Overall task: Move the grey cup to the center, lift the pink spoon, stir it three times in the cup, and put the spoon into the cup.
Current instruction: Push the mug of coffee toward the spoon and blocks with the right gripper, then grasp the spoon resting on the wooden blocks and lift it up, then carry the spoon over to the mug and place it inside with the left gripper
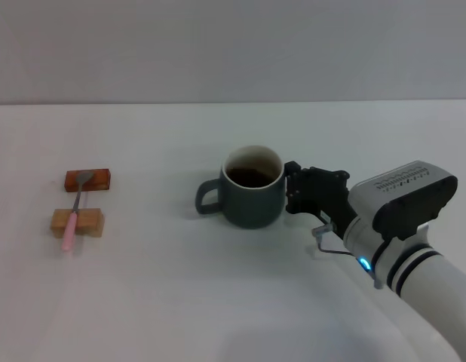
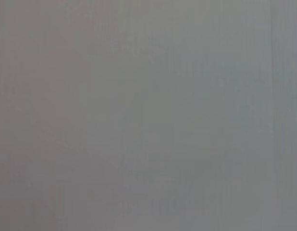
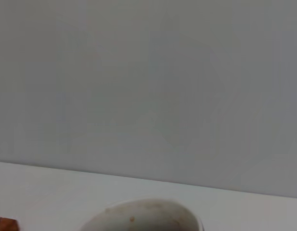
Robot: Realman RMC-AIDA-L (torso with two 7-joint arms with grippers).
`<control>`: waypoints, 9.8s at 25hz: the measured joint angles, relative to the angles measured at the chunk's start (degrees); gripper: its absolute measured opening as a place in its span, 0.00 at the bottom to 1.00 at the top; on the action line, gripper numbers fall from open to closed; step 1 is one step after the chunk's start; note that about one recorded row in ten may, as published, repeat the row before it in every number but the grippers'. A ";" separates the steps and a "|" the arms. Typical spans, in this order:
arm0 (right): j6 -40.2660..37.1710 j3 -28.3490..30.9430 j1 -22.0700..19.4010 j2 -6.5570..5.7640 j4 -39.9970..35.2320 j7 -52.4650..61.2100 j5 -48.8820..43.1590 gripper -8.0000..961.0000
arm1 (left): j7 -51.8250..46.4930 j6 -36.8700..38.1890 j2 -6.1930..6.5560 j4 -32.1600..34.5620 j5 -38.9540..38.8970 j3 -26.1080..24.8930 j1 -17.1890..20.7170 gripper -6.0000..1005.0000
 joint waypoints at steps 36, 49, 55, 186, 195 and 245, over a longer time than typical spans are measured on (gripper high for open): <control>-28.78 3.91 -15.56 -0.24 -6.41 -0.38 -1.64 0.01 | -2.61 3.27 0.42 0.00 0.45 7.33 4.00 0.83; -29.89 8.86 -20.05 -0.21 -10.79 -0.59 -1.49 0.01 | -3.45 7.79 0.37 -1.43 0.44 27.59 7.34 0.83; -30.04 11.21 -20.51 -0.16 -12.79 -0.59 -0.84 0.01 | -3.52 7.40 0.23 -2.01 0.45 30.02 7.17 0.83; -29.56 11.33 -20.66 -0.10 -14.79 -0.58 0.99 0.01 | -2.94 -10.30 0.31 -4.13 -1.13 34.31 3.36 0.15; -29.49 11.25 -20.79 -0.08 -14.80 -0.49 0.99 0.01 | -2.81 -4.93 0.73 -5.08 -0.81 35.13 3.70 0.15; -30.20 12.06 -21.19 -0.12 -14.36 0.03 2.15 0.01 | 13.19 -94.43 16.40 -92.51 23.03 9.34 8.48 0.18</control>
